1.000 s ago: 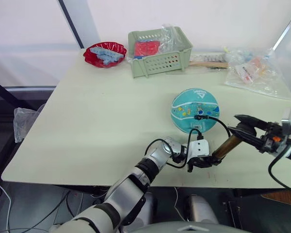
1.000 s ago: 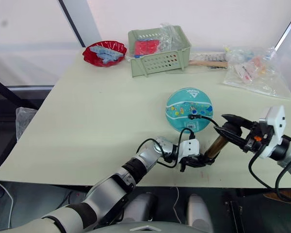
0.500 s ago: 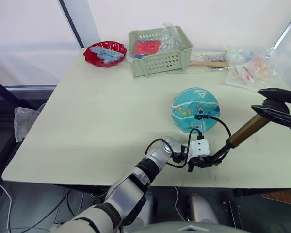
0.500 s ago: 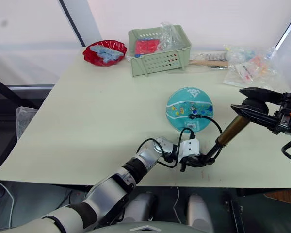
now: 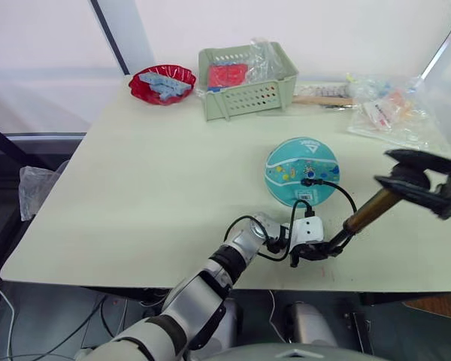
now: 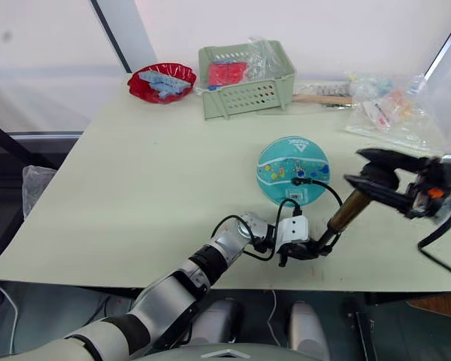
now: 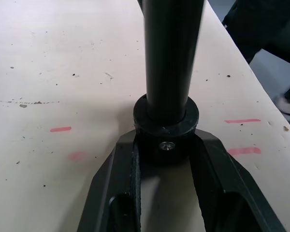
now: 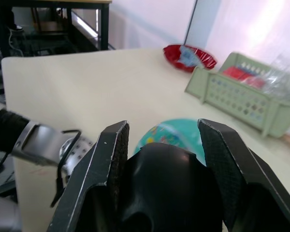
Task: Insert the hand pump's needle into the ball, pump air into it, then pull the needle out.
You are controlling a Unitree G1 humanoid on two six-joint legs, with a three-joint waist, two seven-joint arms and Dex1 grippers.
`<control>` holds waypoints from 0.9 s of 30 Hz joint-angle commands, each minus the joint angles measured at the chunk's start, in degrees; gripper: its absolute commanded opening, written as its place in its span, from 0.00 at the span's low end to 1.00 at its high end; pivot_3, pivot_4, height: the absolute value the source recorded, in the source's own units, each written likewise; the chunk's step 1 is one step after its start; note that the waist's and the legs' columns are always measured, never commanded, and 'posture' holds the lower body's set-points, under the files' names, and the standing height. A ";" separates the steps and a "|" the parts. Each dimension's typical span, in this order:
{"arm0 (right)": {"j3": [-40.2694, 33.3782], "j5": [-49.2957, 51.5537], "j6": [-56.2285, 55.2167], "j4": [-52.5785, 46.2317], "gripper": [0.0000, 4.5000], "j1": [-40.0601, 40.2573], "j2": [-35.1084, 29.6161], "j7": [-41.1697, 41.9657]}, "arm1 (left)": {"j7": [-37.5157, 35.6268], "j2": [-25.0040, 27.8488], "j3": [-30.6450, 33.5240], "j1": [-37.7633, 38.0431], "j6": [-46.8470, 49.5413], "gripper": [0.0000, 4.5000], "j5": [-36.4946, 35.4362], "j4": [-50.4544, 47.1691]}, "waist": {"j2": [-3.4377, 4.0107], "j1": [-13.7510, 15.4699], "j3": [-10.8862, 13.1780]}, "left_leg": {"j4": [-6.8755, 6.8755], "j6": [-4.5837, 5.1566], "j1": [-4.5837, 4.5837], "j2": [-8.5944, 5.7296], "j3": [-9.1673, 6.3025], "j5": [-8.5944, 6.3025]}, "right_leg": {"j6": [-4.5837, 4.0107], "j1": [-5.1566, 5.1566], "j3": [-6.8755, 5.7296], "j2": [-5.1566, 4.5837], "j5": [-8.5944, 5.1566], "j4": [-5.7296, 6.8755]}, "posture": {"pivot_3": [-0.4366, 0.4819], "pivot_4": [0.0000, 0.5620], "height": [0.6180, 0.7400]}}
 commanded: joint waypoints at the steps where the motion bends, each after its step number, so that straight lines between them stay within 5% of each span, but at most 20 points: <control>1: 6.09 -5.54 -3.39 0.04 0.39 3.15 2.77 0.89 | 1.60 2.90 -1.73 2.30 4.02 0.21 4.36 7.51 | -0.07 -0.01 -0.07 | 0.00 -0.01 0.04 0.00 -0.01 -0.01 | 0.00 0.02 0.00 0.01 0.00 0.00 | 0.48 0.27 0.97; 14: 18.27 -19.65 -17.22 6.21 0.39 8.84 12.12 1.22 | 2.00 2.72 -1.63 2.43 4.15 0.21 4.23 7.39 | -0.11 -0.05 -0.26 | -0.01 0.00 0.11 0.00 -0.06 0.00 | -0.01 0.04 0.00 0.11 0.00 0.01 | 0.48 0.27 0.97; 27: 5.88 -5.77 -9.35 0.66 0.39 3.87 5.94 0.37 | 2.18 2.40 -1.62 2.39 4.05 0.21 4.22 7.90 | 0.38 0.11 0.08 | 0.00 0.01 0.03 -0.06 -0.04 0.01 | -0.02 0.02 0.00 0.06 0.00 0.01 | 0.48 0.27 0.97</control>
